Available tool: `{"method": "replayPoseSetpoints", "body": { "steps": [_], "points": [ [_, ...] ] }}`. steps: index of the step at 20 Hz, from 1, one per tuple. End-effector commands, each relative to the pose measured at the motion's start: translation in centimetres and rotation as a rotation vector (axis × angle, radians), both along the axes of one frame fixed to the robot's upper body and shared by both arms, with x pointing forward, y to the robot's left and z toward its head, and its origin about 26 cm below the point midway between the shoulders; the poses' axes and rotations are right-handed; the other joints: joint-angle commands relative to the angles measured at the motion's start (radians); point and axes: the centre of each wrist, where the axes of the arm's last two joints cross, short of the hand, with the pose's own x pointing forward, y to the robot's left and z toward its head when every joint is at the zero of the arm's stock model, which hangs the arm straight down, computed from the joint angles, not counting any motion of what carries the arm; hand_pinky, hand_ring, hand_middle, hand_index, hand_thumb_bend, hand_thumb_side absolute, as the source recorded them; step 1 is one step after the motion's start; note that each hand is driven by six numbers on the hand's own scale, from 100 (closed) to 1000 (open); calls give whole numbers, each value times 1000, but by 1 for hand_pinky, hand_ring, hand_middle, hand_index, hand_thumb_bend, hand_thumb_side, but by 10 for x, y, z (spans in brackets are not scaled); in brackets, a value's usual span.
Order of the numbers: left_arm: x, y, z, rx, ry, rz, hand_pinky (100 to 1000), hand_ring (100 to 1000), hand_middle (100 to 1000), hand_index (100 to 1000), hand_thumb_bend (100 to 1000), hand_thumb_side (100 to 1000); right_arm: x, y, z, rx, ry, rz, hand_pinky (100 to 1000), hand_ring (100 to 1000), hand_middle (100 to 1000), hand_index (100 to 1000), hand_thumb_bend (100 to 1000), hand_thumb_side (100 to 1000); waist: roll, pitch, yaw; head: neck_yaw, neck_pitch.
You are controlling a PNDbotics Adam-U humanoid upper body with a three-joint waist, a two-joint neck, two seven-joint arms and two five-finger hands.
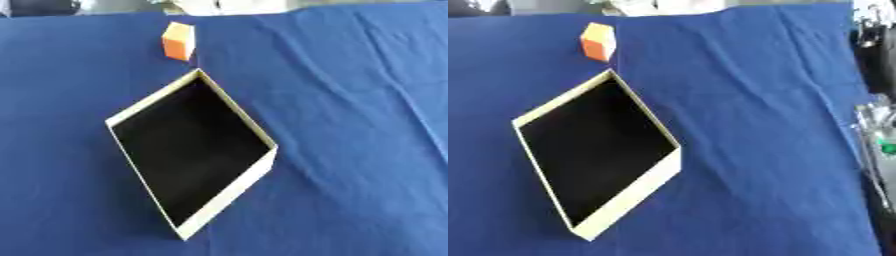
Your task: Pick up objects on the table and place them in the box.
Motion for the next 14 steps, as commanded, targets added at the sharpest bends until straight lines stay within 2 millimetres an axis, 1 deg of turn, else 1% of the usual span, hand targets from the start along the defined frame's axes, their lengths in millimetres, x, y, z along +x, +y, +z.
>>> {"method": "replayPoseSetpoints", "body": {
  "steps": [1,7,9,11,14],
  "points": [
    [-10,3,15,4,-48,-1,468,694,690,795,100,274,-4,-2,7,-5,-34,-7,770,767,580,748,100,785,1,-28,1,1,-6],
    [-20,2,17,-21,-79,-24,453,671,664,778,100,296,-4,-2,8,-5,-33,-7,770,767,580,747,100,785,0,-27,4,-2,-2],
    [-21,2,17,-23,-79,-20,455,675,672,792,100,276,-4,-2,8,-6,-33,-5,770,766,580,747,100,785,1,-26,5,-2,-1],
    [-19,1,16,-14,-65,-22,464,684,681,800,100,207,-4,-1,8,-7,-33,-4,770,766,579,747,100,786,1,-26,6,-1,2],
    [-15,1,15,7,-36,-25,484,703,703,818,100,200,-4,-2,8,-8,-33,-4,770,766,579,747,100,786,1,-27,6,0,9]
  ]
}}
